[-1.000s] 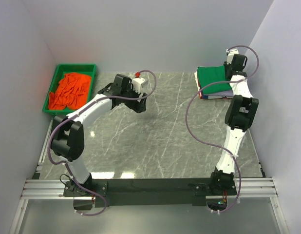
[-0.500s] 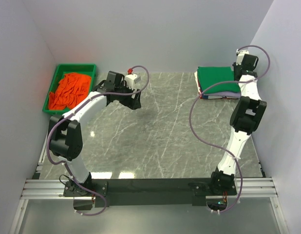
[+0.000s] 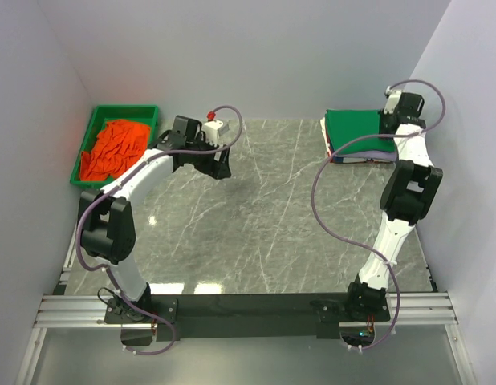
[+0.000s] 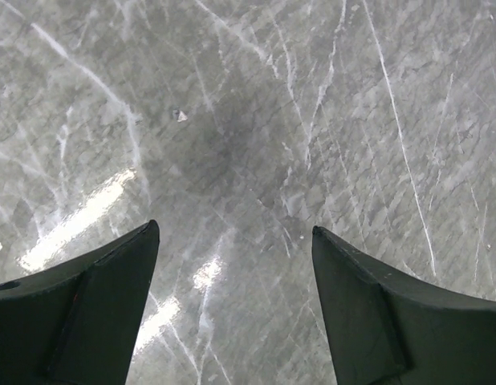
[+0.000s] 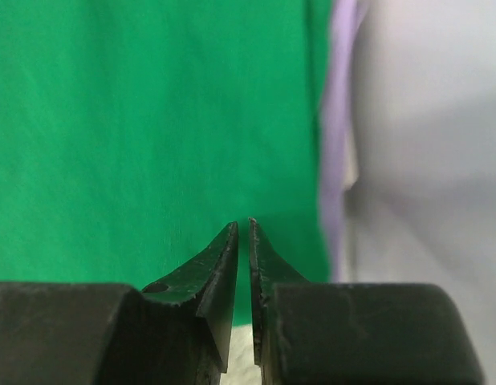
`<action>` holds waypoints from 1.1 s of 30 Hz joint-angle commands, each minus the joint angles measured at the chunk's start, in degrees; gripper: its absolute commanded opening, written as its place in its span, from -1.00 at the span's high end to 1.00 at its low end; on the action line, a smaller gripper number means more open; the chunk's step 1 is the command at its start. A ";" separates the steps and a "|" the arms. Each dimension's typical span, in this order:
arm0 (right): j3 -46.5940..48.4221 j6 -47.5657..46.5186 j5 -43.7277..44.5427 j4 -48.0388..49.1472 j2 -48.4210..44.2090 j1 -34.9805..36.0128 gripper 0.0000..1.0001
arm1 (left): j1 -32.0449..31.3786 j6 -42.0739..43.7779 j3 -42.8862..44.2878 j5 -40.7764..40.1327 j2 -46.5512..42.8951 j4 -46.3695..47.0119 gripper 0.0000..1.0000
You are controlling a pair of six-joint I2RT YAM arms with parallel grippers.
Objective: Fold and stack the t-shirts
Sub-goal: Neatly place the folded tshirt to the corner
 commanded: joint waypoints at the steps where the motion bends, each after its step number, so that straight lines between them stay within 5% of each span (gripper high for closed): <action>1: -3.11 1.79 2.53 -2.05 0.40 -0.11 0.67 | 1.33 -1.31 2.05 1.58 -1.46 -0.33 -0.65; 8: -8.82 1.96 9.99 3.40 -2.48 -1.86 0.65 | 4.67 -1.66 -1.11 1.49 -3.57 -1.12 -0.67; 14: -15.15 1.44 9.14 6.13 -10.92 -2.48 0.32 | 9.33 -2.89 -6.64 2.10 -9.01 -0.24 -0.75; 15: -17.24 1.61 7.65 5.78 -12.42 -2.48 0.19 | 9.94 -2.89 -7.18 2.36 -9.71 -0.07 -0.76; 16: -18.40 1.79 5.46 5.00 -15.82 -2.39 0.04 | 10.73 -4.89 -7.70 2.28 -10.50 0.28 -0.99; 18: -22.34 1.70 1.95 4.38 -19.71 -2.39 -0.39 | 11.26 -5.88 -9.02 1.06 -12.87 0.46 -0.99; 20: -24.72 2.14 -1.58 1.84 -25.42 -2.30 -0.60 | 12.41 -6.50 -9.29 0.96 -14.02 -0.85 -0.99; 25: -31.93 3.11 -13.68 -7.39 -36.66 -1.86 -0.74 | 13.81 -2.03 -8.06 -1.50 -16.57 -7.88 -0.99; 33: -51.35 -1.54 -24.71 -15.66 -50.83 -0.46 -0.81 | 13.90 0.79 -20.18 -5.36 -28.17 -9.03 -0.99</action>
